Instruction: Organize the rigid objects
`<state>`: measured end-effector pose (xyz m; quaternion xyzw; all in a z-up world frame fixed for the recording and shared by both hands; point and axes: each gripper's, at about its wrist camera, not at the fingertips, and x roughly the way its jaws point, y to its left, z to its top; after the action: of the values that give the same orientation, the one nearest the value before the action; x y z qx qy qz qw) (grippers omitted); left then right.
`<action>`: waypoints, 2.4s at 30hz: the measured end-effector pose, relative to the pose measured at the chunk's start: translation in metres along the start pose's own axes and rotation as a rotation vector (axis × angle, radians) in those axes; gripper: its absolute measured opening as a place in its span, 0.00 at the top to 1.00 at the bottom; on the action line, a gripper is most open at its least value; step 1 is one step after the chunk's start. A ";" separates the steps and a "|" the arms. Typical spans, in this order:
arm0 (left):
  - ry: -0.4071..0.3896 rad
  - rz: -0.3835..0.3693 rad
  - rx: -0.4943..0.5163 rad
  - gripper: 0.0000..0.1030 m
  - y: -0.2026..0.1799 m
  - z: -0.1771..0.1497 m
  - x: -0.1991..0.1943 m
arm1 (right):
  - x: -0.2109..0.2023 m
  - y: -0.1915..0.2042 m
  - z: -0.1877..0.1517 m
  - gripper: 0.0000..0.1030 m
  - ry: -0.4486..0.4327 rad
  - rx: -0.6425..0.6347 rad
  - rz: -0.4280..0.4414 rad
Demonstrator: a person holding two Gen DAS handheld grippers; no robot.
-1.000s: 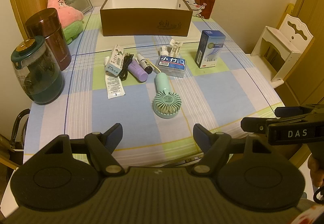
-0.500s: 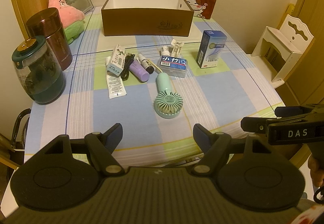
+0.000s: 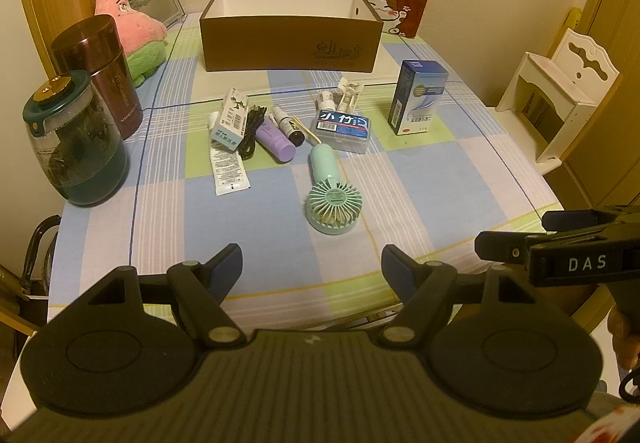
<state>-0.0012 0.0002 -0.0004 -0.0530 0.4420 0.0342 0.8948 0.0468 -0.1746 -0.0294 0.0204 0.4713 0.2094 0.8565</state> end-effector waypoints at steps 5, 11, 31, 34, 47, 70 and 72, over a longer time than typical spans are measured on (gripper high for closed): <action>0.000 0.000 -0.001 0.27 0.000 0.000 0.000 | 0.002 0.001 0.000 0.00 0.000 0.000 0.000; -0.001 -0.001 -0.002 0.27 0.000 0.000 0.000 | 0.000 0.001 0.001 0.00 0.000 -0.001 -0.001; 0.012 -0.058 0.020 0.27 0.005 0.019 0.035 | 0.016 -0.016 0.011 0.00 -0.015 0.024 -0.042; 0.014 -0.065 0.029 0.27 -0.002 0.024 0.052 | 0.019 -0.027 0.016 0.00 -0.025 0.034 -0.037; 0.071 -0.041 0.030 0.27 -0.016 0.035 0.129 | 0.057 -0.072 0.047 0.00 -0.004 0.032 0.000; 0.175 0.026 -0.004 0.45 -0.026 0.082 0.217 | 0.121 -0.112 0.095 0.00 0.024 0.038 0.031; 0.190 0.032 -0.018 0.50 -0.023 0.087 0.226 | 0.125 -0.113 0.099 0.00 0.025 0.033 0.036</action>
<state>0.2067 -0.0082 -0.1262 -0.0570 0.5254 0.0472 0.8476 0.2246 -0.2145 -0.1000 0.0405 0.4851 0.2170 0.8461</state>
